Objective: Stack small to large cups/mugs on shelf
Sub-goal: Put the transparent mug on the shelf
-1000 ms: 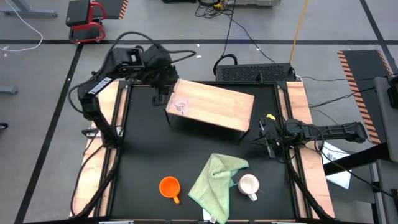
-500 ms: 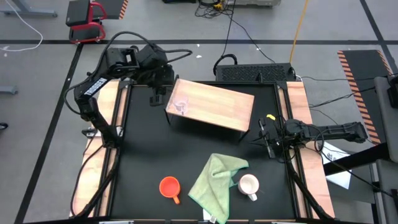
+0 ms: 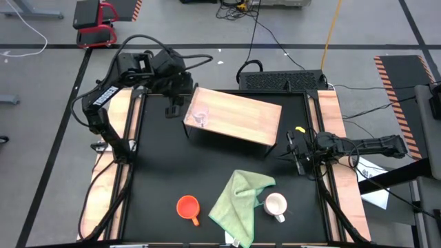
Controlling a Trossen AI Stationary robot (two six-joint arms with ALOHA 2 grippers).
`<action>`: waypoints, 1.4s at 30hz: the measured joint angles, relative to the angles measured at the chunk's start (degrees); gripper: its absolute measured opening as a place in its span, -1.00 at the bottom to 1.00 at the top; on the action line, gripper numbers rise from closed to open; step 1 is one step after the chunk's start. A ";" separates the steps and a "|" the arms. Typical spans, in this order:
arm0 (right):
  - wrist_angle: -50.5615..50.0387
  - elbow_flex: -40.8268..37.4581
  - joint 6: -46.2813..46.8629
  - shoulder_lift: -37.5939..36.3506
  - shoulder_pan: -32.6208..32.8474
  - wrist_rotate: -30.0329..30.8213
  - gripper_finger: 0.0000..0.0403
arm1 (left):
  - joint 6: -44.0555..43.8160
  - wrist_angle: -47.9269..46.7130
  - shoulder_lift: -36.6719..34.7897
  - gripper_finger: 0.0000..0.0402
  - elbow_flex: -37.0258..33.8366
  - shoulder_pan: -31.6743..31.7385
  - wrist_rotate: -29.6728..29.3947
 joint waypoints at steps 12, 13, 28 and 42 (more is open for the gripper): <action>-0.08 0.01 0.65 0.03 0.00 -0.03 -1.00 | 2.32 0.70 -3.27 -0.19 -0.07 -1.69 15.62; -0.28 0.00 0.68 0.04 0.02 -0.03 -1.00 | 2.13 0.64 -3.99 -0.19 -0.05 -1.91 15.86; -0.51 0.00 1.11 0.66 0.02 -0.04 -1.00 | 0.07 1.05 -12.07 -0.19 -0.02 -4.33 20.26; -0.54 0.01 1.53 0.66 0.02 -0.04 -1.00 | -2.93 0.04 -16.62 -0.19 -0.04 -9.03 18.59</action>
